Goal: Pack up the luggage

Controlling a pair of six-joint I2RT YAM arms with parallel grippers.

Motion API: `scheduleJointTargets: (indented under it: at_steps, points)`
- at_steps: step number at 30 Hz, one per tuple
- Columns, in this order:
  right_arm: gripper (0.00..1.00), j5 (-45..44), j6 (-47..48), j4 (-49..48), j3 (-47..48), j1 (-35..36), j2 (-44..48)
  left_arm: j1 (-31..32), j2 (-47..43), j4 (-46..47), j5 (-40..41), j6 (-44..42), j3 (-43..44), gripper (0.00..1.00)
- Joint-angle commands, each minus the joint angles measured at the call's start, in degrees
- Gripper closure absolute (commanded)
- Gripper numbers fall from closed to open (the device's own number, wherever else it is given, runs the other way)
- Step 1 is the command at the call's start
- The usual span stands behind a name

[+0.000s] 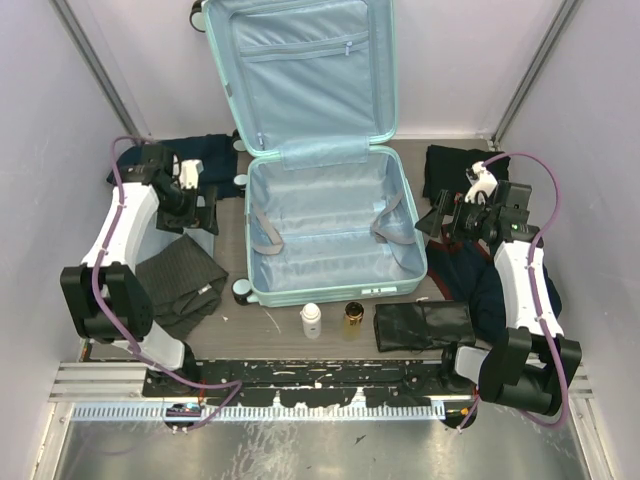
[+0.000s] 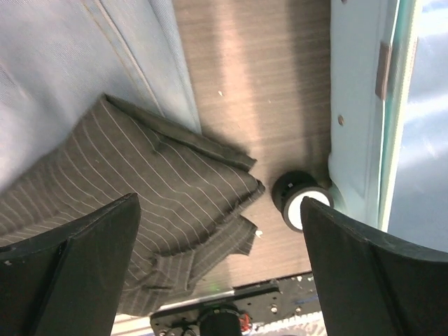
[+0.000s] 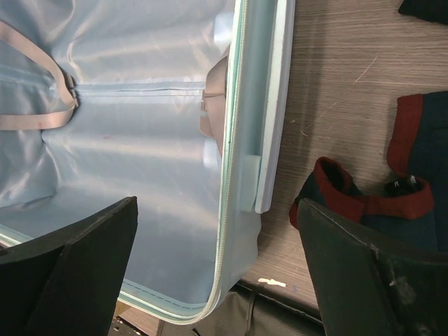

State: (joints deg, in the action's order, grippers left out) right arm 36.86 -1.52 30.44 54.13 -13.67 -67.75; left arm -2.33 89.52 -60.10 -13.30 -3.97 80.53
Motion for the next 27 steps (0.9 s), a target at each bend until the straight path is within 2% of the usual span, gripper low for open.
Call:
scheduleJointTargets:
  at_steps: [1,8,17,22,27]
  points:
    - [0.0,-1.7,2.0,-1.3,1.1,0.4,1.0,1.3,4.7,6.1,6.7,-1.7,7.6,0.02]
    - [0.0,-3.5,2.9,0.2,3.0,0.5,-0.8,1.7,20.9,9.3,8.6,-2.5,27.0,0.01]
    - [0.0,-5.4,4.8,1.9,4.9,0.5,-2.0,2.1,44.3,9.5,11.6,-4.4,54.1,0.15]
    - [0.0,-6.2,5.2,2.4,6.4,0.4,-4.1,2.1,51.5,10.3,15.7,-9.1,59.7,0.24]
    - [0.0,-6.4,5.3,2.5,7.3,0.1,-5.2,0.9,53.7,7.5,18.1,-12.9,58.6,0.32]
